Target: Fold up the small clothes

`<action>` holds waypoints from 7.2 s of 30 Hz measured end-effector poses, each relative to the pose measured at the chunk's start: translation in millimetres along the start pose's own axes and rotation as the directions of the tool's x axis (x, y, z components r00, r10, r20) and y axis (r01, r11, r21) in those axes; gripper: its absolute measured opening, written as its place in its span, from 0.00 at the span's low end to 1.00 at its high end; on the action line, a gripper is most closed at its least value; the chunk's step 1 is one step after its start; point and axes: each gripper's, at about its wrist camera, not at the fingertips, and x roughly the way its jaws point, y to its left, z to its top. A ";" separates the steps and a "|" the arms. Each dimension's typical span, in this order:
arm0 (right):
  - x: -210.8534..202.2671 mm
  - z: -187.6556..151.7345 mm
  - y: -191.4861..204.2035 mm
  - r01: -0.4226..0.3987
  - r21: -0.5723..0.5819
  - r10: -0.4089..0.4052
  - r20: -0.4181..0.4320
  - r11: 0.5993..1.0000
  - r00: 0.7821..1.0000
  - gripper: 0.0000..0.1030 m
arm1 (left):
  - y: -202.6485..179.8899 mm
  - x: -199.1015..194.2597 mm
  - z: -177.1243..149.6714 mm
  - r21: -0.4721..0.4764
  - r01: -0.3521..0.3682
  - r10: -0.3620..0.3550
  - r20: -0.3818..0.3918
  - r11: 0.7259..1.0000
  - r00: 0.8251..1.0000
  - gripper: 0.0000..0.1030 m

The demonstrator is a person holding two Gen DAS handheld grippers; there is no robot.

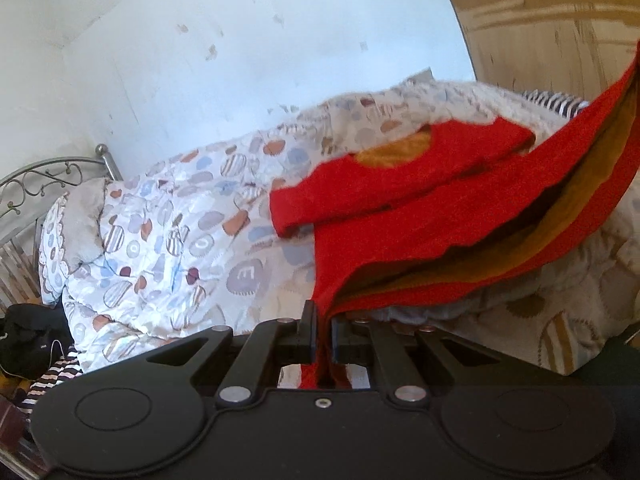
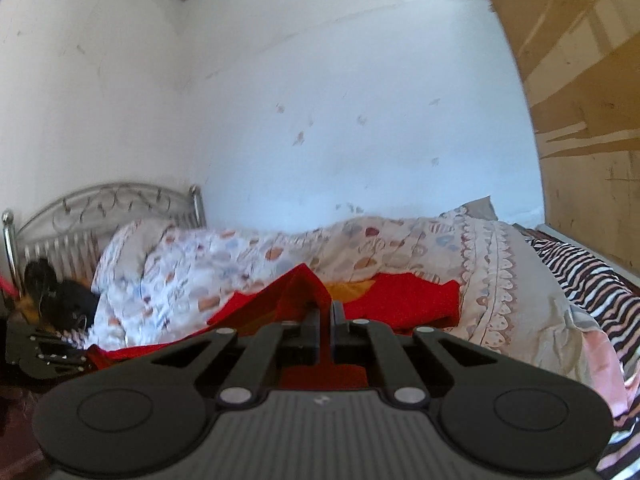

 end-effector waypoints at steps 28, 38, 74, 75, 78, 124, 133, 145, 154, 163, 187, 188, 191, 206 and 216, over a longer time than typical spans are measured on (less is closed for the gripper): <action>-130.8 -2.7 23.8 0.019 0.148 -0.048 0.193 0.989 0.980 0.04 | 11.0 -152.9 6.4 -0.027 0.035 -0.028 0.228 0.999 0.973 0.05; -99.3 8.6 13.8 0.027 0.141 -0.050 0.165 0.990 0.985 0.04 | 20.5 -118.9 25.7 -0.087 0.024 -0.007 0.184 0.996 0.983 0.06; 280.7 32.3 -112.5 0.119 0.115 -0.097 -0.186 0.986 0.978 0.04 | 25.2 277.6 158.4 0.054 0.044 -0.041 -0.057 0.998 0.998 0.09; 285.9 29.2 -114.5 0.124 0.121 -0.099 -0.196 0.985 0.976 0.04 | 24.4 283.4 156.7 0.047 0.048 -0.045 -0.065 0.998 0.997 0.09; 297.5 23.2 -119.6 0.144 0.138 -0.110 -0.226 0.980 0.968 0.04 | 22.2 299.1 154.4 0.039 0.055 -0.052 -0.085 0.998 0.995 0.10; 367.5 -5.3 -97.1 0.096 -0.153 -0.146 -0.366 0.984 0.919 0.03 | 74.6 330.8 113.5 -0.349 0.064 -0.095 -0.071 0.935 0.993 0.05; 376.0 -20.2 -105.2 0.145 -0.139 -0.190 -0.398 0.980 0.897 0.03 | 73.3 346.7 104.5 -0.378 0.045 -0.112 -0.159 0.925 0.981 0.11; 310.1 12.8 -87.4 0.203 -0.094 -0.223 -0.314 0.975 0.923 0.82 | 81.7 277.4 114.7 -0.414 0.013 -0.088 -0.164 0.910 0.982 0.98; 247.9 32.1 -48.3 0.211 -0.084 -0.225 -0.217 0.974 0.950 1.00 | 80.1 209.1 113.6 -0.420 -0.001 -0.071 -0.156 0.907 0.985 0.99; 215.6 31.0 -7.4 0.200 -0.079 -0.212 -0.199 0.977 0.957 1.00 | 81.1 159.8 106.2 -0.426 0.000 -0.065 -0.138 0.905 0.988 0.99; 196.6 -36.0 53.6 0.161 -0.174 -0.208 -0.302 0.972 0.930 1.00 | 72.9 136.6 25.9 -0.559 -0.088 -0.101 -0.298 0.825 0.949 0.99; 198.6 -37.9 54.2 0.158 -0.176 -0.207 -0.308 0.972 0.929 1.00 | 71.9 136.9 23.5 -0.562 -0.092 -0.104 -0.307 0.822 0.946 0.99; 204.0 -41.6 57.5 0.155 -0.202 -0.212 -0.301 0.967 0.930 1.00 | 70.7 137.4 17.6 -0.592 -0.076 -0.137 -0.306 0.802 0.942 0.99; 230.6 -62.4 80.5 0.091 -0.279 -0.178 -0.303 0.956 0.936 1.00 | 66.1 148.6 4.7 -0.643 -0.086 -0.178 -0.334 0.761 0.926 0.99; 234.8 -96.2 89.4 0.087 -0.315 -0.205 -0.362 0.945 0.909 1.00 | 63.0 154.0 -2.0 -0.645 -0.094 -0.191 -0.358 0.758 0.914 0.99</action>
